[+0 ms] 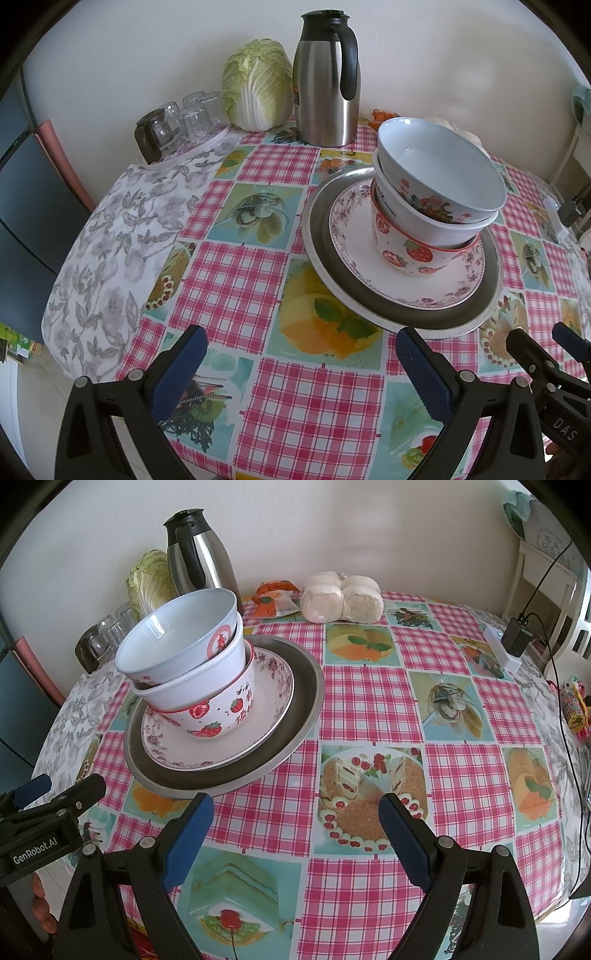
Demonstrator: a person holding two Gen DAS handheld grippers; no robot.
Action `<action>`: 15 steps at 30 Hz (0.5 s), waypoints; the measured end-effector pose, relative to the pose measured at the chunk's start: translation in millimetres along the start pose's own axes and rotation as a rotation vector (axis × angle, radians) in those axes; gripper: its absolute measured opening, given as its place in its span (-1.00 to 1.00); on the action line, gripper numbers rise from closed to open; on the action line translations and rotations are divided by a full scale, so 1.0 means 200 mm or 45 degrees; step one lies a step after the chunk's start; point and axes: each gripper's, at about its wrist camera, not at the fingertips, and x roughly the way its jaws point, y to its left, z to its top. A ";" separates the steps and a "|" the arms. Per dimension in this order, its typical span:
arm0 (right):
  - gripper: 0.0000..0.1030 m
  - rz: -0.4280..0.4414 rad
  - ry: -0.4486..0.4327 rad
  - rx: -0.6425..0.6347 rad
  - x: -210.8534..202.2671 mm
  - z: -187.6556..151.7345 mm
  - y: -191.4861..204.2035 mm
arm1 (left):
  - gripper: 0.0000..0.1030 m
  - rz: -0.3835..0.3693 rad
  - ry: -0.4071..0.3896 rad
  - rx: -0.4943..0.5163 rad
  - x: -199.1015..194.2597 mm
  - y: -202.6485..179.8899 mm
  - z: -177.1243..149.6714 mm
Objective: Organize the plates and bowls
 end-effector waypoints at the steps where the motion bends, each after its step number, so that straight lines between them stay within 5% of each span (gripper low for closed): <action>1: 0.77 0.000 0.000 0.000 0.00 0.00 0.00 | 1.00 0.000 0.000 0.000 0.00 0.00 0.00; 15: 0.77 0.000 0.005 -0.002 0.00 0.00 0.00 | 1.00 0.006 0.006 0.003 0.00 0.01 -0.01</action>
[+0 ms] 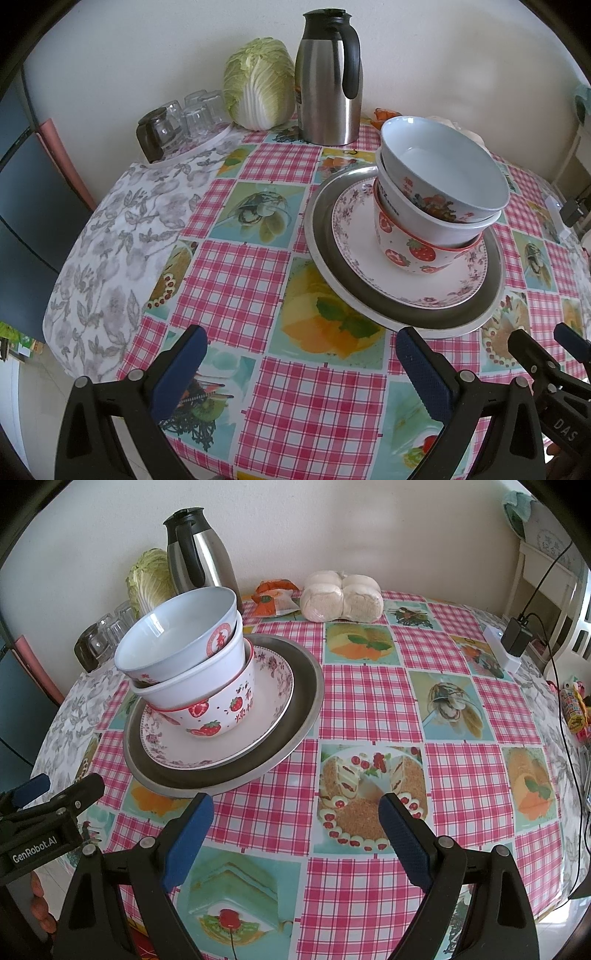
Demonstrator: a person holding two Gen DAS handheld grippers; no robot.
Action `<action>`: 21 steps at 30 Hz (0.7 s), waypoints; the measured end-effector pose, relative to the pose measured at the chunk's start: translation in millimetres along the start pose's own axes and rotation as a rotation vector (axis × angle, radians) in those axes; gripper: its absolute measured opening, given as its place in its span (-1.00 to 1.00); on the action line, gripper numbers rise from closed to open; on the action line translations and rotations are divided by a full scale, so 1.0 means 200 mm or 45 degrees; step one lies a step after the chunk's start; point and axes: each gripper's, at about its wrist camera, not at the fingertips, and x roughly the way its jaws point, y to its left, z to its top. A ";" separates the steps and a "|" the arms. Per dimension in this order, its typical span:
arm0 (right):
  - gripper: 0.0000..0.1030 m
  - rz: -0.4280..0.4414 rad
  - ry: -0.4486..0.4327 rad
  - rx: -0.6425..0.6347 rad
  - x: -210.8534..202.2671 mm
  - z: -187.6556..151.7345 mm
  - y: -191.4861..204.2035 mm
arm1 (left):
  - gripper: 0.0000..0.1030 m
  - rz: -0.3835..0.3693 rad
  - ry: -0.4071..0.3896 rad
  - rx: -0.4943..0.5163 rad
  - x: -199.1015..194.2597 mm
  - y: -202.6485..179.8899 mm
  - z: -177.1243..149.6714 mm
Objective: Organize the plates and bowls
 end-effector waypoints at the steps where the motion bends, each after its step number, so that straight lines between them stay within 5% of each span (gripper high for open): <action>1: 0.77 0.000 0.001 -0.001 0.00 0.00 0.00 | 1.00 0.002 0.002 0.001 0.00 0.00 0.00; 21: 0.77 -0.002 0.006 -0.004 0.00 0.00 0.00 | 1.00 -0.004 -0.006 -0.014 -0.01 0.01 0.01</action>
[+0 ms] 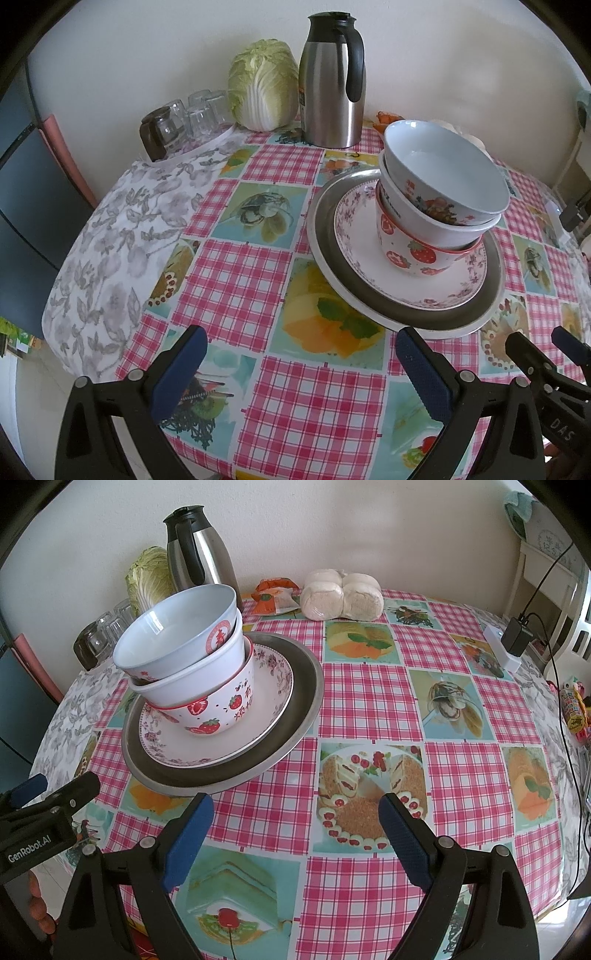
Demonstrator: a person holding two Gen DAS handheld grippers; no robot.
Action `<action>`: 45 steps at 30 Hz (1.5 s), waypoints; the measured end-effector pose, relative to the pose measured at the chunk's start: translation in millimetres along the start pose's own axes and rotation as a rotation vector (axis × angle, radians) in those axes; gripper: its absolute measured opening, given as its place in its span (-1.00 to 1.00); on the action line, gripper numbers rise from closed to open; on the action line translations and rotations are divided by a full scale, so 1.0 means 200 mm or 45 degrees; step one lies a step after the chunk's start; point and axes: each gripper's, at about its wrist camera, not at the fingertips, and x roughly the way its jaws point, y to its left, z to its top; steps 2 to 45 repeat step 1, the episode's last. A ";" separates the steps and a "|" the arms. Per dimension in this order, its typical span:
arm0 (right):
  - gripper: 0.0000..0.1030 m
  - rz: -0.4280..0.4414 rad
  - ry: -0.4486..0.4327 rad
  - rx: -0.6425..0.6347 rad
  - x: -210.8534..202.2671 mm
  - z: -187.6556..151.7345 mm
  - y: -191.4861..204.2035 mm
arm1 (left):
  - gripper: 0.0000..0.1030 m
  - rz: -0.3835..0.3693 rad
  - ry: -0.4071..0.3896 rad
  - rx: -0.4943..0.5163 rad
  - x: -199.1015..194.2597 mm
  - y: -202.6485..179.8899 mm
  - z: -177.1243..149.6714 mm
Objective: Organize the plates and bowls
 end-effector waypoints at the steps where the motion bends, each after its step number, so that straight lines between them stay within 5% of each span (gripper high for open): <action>1: 0.77 -0.001 0.000 0.001 0.00 0.00 0.00 | 1.00 -0.001 0.001 0.001 0.00 0.00 0.00; 45: 0.77 -0.001 0.000 0.001 0.00 0.00 0.00 | 1.00 -0.001 0.001 0.001 0.00 0.00 0.00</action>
